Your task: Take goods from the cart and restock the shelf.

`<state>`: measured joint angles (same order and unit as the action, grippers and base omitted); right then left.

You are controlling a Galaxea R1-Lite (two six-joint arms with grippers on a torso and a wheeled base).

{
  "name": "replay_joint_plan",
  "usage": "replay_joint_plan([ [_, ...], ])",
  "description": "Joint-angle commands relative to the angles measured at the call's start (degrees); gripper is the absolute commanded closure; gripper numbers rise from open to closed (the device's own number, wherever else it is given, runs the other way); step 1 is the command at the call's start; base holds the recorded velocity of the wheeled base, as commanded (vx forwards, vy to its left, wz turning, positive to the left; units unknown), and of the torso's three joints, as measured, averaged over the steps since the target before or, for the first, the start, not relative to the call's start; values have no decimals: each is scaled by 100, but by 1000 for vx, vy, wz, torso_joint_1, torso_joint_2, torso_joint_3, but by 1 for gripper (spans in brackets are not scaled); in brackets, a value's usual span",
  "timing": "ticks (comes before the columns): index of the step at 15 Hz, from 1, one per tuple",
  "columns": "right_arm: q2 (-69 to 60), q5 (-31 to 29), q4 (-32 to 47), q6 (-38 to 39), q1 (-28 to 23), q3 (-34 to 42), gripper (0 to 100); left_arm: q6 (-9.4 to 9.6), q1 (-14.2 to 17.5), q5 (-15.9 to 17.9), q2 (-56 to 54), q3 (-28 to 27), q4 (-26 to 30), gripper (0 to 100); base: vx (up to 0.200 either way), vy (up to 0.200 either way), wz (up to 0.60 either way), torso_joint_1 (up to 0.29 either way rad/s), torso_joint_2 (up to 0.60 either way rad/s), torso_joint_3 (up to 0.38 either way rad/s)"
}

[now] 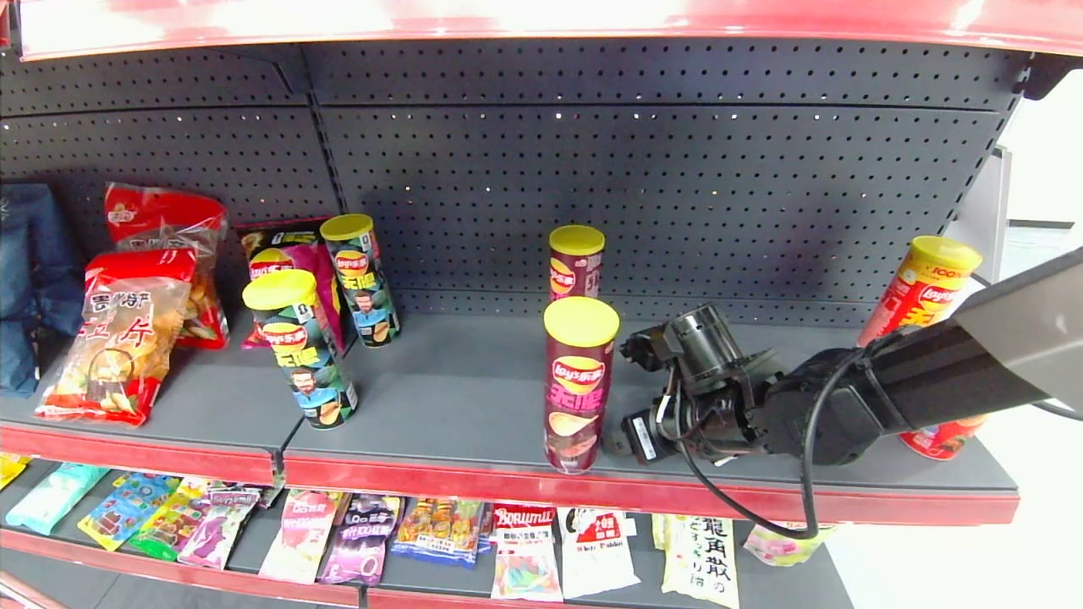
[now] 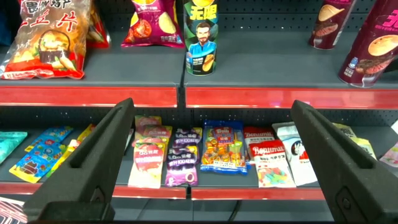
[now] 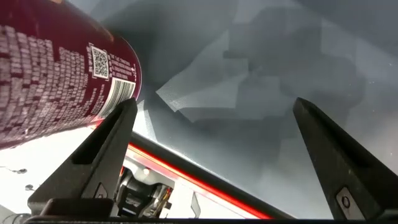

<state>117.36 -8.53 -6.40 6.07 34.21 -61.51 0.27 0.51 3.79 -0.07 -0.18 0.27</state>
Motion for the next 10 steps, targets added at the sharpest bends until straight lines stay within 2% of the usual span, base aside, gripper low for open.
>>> replay_joint_plan([
  [1, -11, -8, -2, -1, 7, -1, 0, 0, 2, -1, 7, 1, 0, 0, 0, 0, 0, 0, 0, 0],
  [10, 24, -43, -10, 8, 51, -98, 0, 0, 2, -1, 7, 1, 0, 0, 0, 0, 0, 0, 0, 0],
])
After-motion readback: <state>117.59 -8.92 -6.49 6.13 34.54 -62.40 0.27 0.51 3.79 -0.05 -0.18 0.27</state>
